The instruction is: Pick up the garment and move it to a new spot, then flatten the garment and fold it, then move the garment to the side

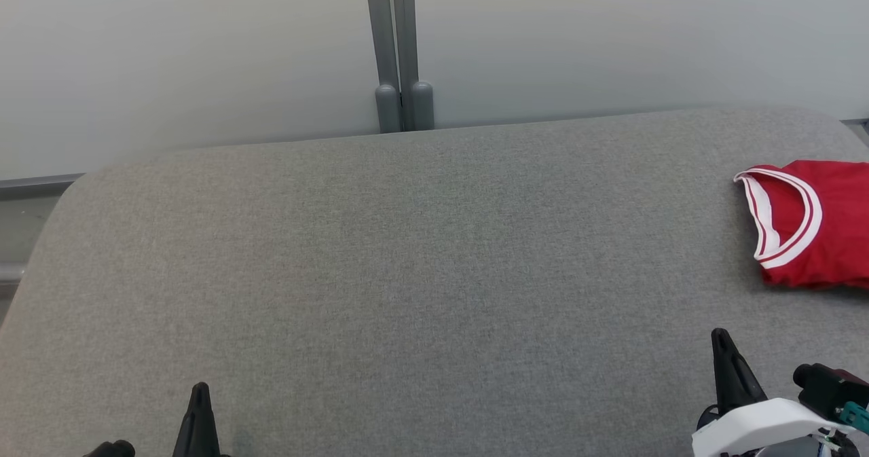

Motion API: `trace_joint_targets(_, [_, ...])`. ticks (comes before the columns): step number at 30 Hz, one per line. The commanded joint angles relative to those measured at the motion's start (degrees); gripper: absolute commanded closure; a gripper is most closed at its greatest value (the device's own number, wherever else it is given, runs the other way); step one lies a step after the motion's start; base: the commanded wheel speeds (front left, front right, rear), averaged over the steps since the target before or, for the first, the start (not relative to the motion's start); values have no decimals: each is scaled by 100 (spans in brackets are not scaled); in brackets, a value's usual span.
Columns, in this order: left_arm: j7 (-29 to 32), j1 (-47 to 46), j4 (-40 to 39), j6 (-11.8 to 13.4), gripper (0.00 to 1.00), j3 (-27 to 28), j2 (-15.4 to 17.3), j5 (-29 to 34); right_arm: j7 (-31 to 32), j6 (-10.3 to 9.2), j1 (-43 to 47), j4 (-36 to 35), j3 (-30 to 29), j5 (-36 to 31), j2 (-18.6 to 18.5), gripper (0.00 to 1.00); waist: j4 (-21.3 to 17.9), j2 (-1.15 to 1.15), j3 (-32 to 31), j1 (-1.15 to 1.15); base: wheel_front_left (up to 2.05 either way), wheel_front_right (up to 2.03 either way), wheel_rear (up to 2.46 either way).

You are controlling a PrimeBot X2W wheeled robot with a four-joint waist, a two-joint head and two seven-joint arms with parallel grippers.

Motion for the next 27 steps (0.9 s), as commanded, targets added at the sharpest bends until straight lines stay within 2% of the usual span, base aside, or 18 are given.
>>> trace_joint_targets(1, [43,-190,-93,-27,100,44,22,-192,50,1,-175,-77,-27,255,-13,100,0,0,3,0,0,0,0])
trace_joint_targets(27, [588,-616,-96,-71,100,189,39,-1975,588,1,-491,-38,-109,2468,15,100,-2,0,62,0,0,0,0])
